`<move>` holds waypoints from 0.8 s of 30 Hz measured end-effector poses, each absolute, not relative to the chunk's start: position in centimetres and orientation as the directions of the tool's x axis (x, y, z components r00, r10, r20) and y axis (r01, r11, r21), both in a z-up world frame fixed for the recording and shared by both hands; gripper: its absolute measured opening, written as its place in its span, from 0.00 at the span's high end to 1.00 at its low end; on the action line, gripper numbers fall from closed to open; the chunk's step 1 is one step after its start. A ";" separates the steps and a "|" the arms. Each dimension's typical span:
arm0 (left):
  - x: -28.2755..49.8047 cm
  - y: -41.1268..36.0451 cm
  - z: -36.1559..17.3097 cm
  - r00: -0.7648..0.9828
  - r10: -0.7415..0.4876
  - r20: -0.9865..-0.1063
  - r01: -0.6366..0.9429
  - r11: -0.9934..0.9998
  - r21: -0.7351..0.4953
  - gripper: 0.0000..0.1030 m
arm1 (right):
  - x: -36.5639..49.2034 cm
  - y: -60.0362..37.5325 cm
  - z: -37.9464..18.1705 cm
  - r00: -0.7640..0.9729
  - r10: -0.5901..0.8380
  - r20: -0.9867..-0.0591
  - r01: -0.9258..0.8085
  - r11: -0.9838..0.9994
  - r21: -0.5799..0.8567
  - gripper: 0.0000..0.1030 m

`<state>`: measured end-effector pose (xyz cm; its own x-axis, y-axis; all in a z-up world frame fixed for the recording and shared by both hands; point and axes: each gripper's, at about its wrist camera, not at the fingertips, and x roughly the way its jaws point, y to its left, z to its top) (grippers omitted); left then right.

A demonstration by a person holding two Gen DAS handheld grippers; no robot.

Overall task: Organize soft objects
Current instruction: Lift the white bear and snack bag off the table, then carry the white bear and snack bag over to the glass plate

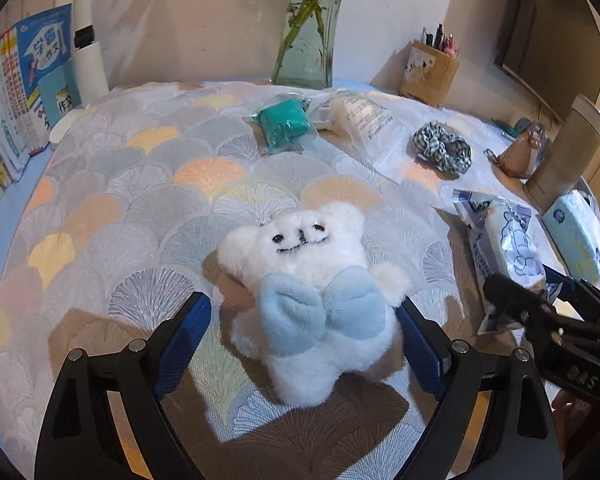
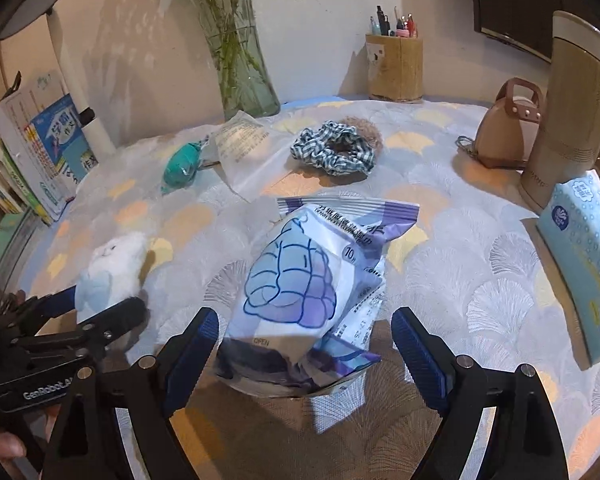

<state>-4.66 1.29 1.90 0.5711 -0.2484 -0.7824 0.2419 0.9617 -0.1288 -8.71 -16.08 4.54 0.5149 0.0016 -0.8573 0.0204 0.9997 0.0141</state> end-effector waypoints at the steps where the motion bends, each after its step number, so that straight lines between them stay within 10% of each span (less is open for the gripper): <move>1: -4.7 1.2 1.9 0.571 -0.251 -0.781 0.248 0.960 -0.127 0.26 | -8.7 -16.1 4.6 0.516 0.010 -0.857 0.012 1.000 0.019 0.35; 5: -5.1 0.4 2.0 0.592 -0.219 -0.776 0.260 0.963 -0.073 0.48 | -9.0 -16.3 4.6 0.524 0.026 -0.851 0.009 0.999 0.037 0.42; 24: -9.0 -6.1 9.7 0.691 -0.347 -0.634 0.418 0.907 -0.041 0.49 | -12.1 -20.3 10.7 0.659 0.071 -0.749 0.025 0.993 0.116 0.46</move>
<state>-8.96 -6.09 9.67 0.6909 -0.3472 -0.6341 0.4181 0.9075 -0.0413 -12.07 -20.27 10.73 0.6592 0.0713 -0.7486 0.0246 0.9929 0.1162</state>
